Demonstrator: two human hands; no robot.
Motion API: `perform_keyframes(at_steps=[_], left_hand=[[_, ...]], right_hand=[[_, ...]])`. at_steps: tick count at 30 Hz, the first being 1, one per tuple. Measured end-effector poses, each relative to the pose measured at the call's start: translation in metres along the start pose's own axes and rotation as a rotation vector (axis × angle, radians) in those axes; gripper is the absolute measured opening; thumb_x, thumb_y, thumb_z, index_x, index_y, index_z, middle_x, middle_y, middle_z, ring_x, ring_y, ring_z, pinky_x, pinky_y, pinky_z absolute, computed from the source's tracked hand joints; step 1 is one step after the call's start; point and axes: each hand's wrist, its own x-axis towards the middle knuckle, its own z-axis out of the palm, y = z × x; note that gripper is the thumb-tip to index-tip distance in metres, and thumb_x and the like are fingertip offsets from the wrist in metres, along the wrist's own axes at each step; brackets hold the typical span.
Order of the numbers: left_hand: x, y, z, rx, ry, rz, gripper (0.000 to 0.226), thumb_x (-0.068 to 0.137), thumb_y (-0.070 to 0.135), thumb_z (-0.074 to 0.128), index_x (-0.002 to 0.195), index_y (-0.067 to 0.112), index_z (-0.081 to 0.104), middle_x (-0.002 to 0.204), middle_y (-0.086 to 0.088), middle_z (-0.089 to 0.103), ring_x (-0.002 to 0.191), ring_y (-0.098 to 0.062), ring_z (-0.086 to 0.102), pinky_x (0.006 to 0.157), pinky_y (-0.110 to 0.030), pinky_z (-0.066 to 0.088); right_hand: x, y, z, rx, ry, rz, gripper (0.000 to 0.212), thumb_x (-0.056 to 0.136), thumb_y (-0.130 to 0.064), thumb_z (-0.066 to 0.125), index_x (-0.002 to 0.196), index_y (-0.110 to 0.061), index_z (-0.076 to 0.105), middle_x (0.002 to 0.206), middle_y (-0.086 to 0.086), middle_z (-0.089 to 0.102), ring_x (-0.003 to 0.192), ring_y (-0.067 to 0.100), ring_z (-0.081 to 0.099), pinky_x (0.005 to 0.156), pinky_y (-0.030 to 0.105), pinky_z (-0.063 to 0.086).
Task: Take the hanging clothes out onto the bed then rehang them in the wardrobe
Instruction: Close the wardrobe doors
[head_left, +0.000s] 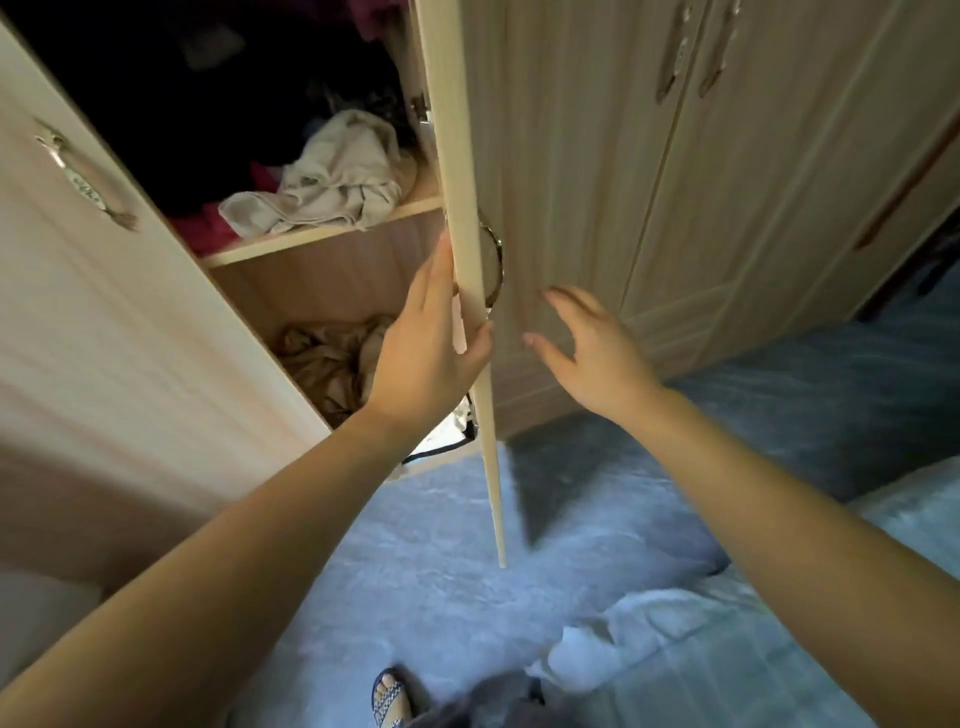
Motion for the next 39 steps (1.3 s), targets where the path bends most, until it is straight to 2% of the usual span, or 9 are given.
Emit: perform_keyframes(at_steps=[4,9,13,17,21,24,29,34,39], left_hand=[[-0.015,-0.026,-0.03,-0.039,0.071,-0.1,0.05,0.081,0.009,0.066,0.126,0.009,0.046,0.087,0.01,0.047,0.08,-0.007,0.052,0.072,-0.039,0.054],[-0.027,-0.064,-0.068,-0.051,0.113,-0.155,0.035,0.081,0.006,0.065,0.111,0.018,0.051,0.085,0.004,0.056,0.086,-0.02,0.06,0.075,-0.042,0.054],[-0.027,-0.092,-0.093,-0.053,0.185,-0.225,0.035,0.081,0.004,0.065,0.096,0.029,0.046,0.079,0.011,0.055,0.079,-0.009,0.06,0.072,-0.039,0.057],[-0.022,-0.131,-0.117,-0.096,0.267,-0.246,0.037,0.081,0.005,0.061,0.113,0.023,0.055,0.082,0.018,0.056,0.08,0.0,0.06,0.078,-0.027,0.057],[-0.006,-0.173,-0.142,-0.106,0.281,-0.277,0.04,0.083,0.002,0.062,0.117,0.021,0.057,0.089,-0.007,0.064,0.08,-0.019,0.064,0.076,-0.014,0.052],[0.009,-0.211,-0.157,-0.113,0.28,-0.267,0.048,0.082,0.003,0.065,0.121,0.029,0.056,0.088,-0.004,0.063,0.079,-0.021,0.064,0.072,-0.007,0.048],[0.039,-0.268,-0.18,-0.171,0.291,-0.305,0.057,0.078,0.007,0.073,0.126,0.026,0.05,0.09,0.019,0.055,0.075,0.003,0.061,0.065,-0.019,0.053],[0.069,-0.317,-0.196,-0.156,0.254,-0.208,0.056,0.077,0.011,0.075,0.125,0.027,0.052,0.092,0.023,0.054,0.077,0.002,0.059,0.069,-0.026,0.055],[0.093,-0.351,-0.205,-0.025,0.344,-0.081,0.043,0.081,0.024,0.072,0.122,0.016,0.058,0.107,0.001,0.059,0.09,-0.013,0.058,0.079,-0.03,0.053]], right_hand=[[0.02,-0.033,0.018,0.051,-0.028,-0.104,0.054,0.092,-0.034,0.054,0.137,-0.007,0.042,0.144,0.01,0.04,0.131,0.024,0.038,0.104,0.028,0.029],[0.047,-0.079,0.049,0.161,0.053,-0.289,0.044,0.09,-0.03,0.058,0.126,-0.004,0.054,0.127,0.012,0.056,0.116,0.026,0.054,0.097,0.031,0.04],[0.071,-0.116,0.072,0.218,0.15,-0.397,0.034,0.086,-0.025,0.064,0.114,-0.006,0.064,0.109,0.009,0.067,0.097,0.024,0.063,0.083,0.026,0.045],[0.1,-0.153,0.099,0.3,0.128,-0.461,0.034,0.084,-0.023,0.066,0.113,-0.006,0.064,0.107,0.008,0.067,0.091,0.023,0.065,0.08,0.032,0.052],[0.135,-0.186,0.131,0.322,0.136,-0.454,0.029,0.081,-0.018,0.067,0.108,-0.008,0.066,0.095,0.005,0.068,0.08,0.022,0.064,0.072,0.037,0.054],[0.162,-0.206,0.156,0.345,0.155,-0.407,0.021,0.08,-0.015,0.067,0.101,-0.01,0.066,0.082,0.0,0.069,0.07,0.023,0.064,0.066,0.042,0.053],[0.201,-0.228,0.193,0.345,0.2,-0.348,0.02,0.081,-0.017,0.066,0.1,-0.011,0.066,0.079,-0.002,0.069,0.065,0.025,0.064,0.064,0.043,0.054],[0.233,-0.242,0.222,0.311,0.259,-0.313,0.023,0.081,-0.016,0.067,0.103,-0.009,0.066,0.08,0.0,0.069,0.069,0.023,0.067,0.066,0.042,0.055],[0.257,-0.251,0.24,0.316,0.272,-0.246,0.024,0.082,-0.014,0.065,0.105,-0.01,0.065,0.082,0.0,0.069,0.072,0.02,0.067,0.07,0.043,0.054]])
